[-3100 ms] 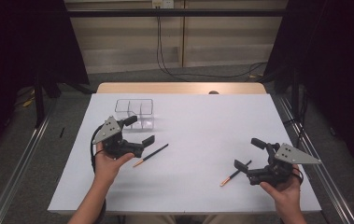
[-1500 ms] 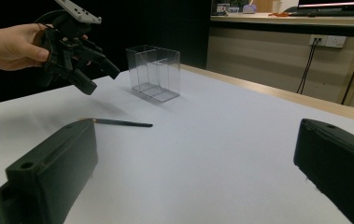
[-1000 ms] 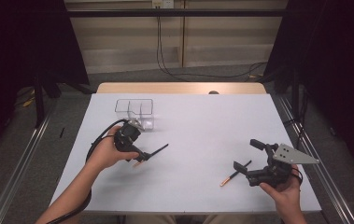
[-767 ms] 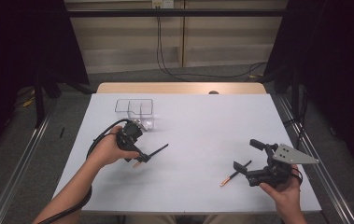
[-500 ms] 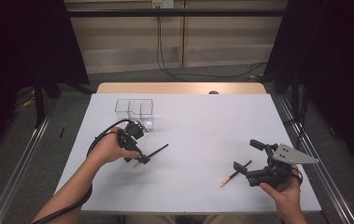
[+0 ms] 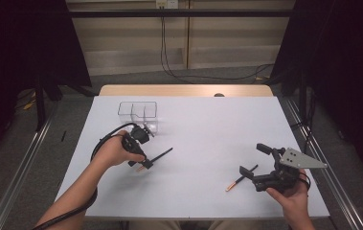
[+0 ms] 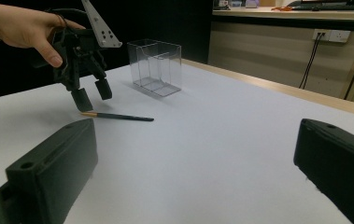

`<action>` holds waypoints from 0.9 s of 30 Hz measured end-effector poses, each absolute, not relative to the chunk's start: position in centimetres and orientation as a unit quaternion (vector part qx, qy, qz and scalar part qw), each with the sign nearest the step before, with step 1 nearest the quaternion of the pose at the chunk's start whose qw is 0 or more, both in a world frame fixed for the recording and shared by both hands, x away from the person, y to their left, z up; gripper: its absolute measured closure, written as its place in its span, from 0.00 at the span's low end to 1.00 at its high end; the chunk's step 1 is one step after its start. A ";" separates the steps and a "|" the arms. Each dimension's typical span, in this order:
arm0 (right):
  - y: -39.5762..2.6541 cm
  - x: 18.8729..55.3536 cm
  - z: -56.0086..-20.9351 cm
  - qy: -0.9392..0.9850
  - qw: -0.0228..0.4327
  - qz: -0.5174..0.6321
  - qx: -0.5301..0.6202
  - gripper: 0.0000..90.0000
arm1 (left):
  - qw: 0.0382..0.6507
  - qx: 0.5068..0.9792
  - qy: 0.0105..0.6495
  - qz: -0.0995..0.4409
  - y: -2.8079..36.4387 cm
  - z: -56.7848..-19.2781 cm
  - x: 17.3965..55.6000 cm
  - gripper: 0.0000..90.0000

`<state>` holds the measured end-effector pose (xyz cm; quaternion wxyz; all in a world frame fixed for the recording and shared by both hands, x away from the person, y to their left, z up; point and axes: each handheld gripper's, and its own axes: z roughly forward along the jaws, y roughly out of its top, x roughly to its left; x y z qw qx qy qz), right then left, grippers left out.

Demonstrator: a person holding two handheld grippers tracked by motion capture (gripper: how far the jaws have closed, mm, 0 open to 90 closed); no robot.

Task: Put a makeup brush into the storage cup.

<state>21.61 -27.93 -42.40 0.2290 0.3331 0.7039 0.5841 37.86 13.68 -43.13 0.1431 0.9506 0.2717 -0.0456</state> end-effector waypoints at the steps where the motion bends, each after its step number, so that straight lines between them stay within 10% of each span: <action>1: -27.9 21.6 -42.4 0.703 0.228 0.585 0.333 0.00 | 0.144 0.950 0.272 -0.047 13.7 -43.1 37.8 0.35; 27: -27.9 21.5 -42.4 0.703 0.229 0.585 0.334 0.00 | 0.096 0.959 0.261 -0.061 13.0 -44.3 37.7 0.67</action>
